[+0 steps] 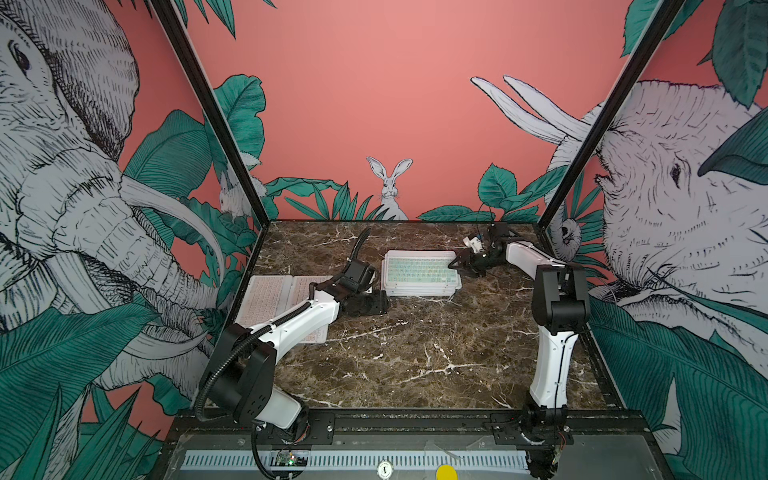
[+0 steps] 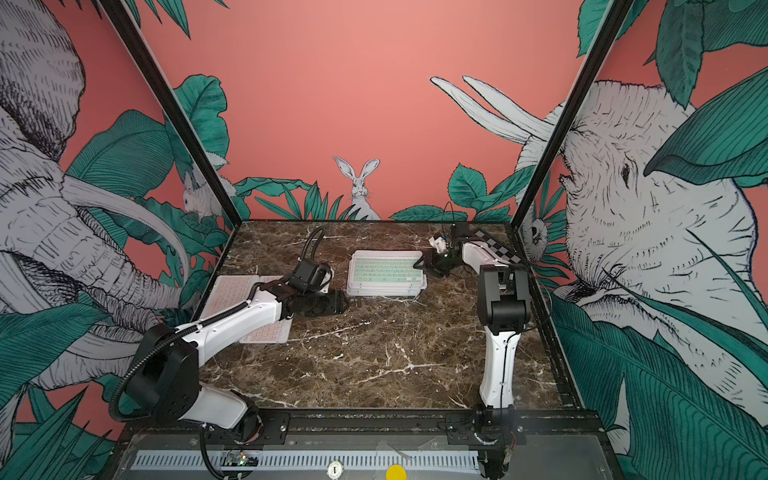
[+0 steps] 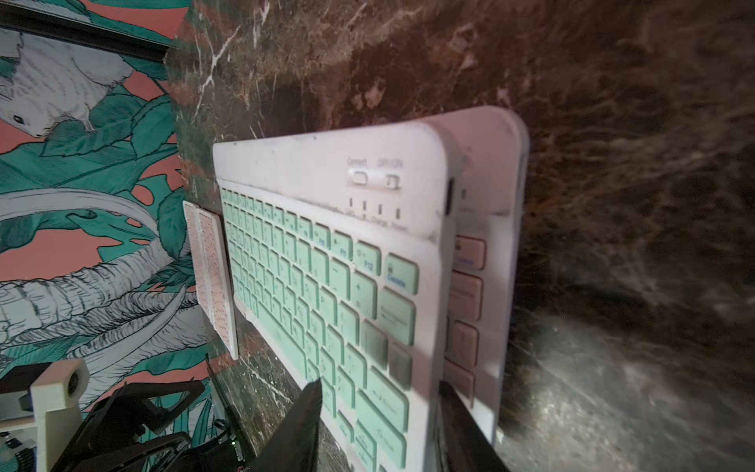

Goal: Stack the numeric keypads
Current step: Place the numeric keypad at the numeric keypad.

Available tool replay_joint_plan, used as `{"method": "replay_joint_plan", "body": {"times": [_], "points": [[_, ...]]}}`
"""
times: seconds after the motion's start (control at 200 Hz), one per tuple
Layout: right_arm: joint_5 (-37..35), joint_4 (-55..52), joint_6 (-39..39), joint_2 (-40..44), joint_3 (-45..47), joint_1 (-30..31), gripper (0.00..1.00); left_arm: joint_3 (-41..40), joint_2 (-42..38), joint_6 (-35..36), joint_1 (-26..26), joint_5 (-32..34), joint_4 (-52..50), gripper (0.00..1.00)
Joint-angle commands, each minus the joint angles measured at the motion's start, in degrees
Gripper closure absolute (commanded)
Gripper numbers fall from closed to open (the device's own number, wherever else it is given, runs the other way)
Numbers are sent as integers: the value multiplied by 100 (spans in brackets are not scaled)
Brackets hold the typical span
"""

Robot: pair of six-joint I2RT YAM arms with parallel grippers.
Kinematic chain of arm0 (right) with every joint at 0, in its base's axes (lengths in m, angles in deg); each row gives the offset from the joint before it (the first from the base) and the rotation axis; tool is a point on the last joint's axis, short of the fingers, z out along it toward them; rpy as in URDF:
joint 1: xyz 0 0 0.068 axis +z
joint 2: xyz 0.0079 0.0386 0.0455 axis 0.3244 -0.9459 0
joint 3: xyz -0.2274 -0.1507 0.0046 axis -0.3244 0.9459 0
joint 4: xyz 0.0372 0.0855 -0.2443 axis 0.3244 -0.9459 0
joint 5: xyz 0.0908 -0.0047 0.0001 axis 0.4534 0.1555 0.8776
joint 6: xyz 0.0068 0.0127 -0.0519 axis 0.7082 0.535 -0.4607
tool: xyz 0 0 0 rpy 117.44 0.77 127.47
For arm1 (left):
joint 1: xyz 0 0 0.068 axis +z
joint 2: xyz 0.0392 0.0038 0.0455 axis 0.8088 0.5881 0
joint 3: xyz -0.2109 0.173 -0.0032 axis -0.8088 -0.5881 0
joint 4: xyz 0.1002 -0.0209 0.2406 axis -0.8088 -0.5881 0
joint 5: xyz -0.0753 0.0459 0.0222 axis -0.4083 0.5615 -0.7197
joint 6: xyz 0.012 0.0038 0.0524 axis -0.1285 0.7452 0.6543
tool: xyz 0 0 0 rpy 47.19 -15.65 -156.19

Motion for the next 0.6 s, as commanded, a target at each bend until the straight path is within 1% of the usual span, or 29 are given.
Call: {"method": "replay_joint_plan", "body": {"times": [0.0, 0.1, 0.185, 0.35, 0.44, 0.54, 0.595], "points": [[-256, -286, -195, 237, -190, -21, 56, -61, -59, -32, -14, -11, 59, 33], [-343, -324, -226, 304, -190, -19, 56, -43, -117, 23, -14, 113, -49, 33], [-483, -381, -295, 394, -166, -17, 56, 41, -188, 123, -14, 353, -364, 33], [-786, -408, -373, 728, 47, -8, 56, 191, -411, 202, 6, 1205, -1336, 32], [-988, -32, -242, 1080, 485, -8, 57, 171, -617, 192, 99, 1590, -1785, 31], [-1092, 733, 218, 1576, 1266, -8, 57, 171, -774, 107, 339, 1935, -2239, 30], [-1156, 1188, 494, 1894, 1704, 28, 57, 160, -843, 93, 550, 2019, -2397, 29]]}}
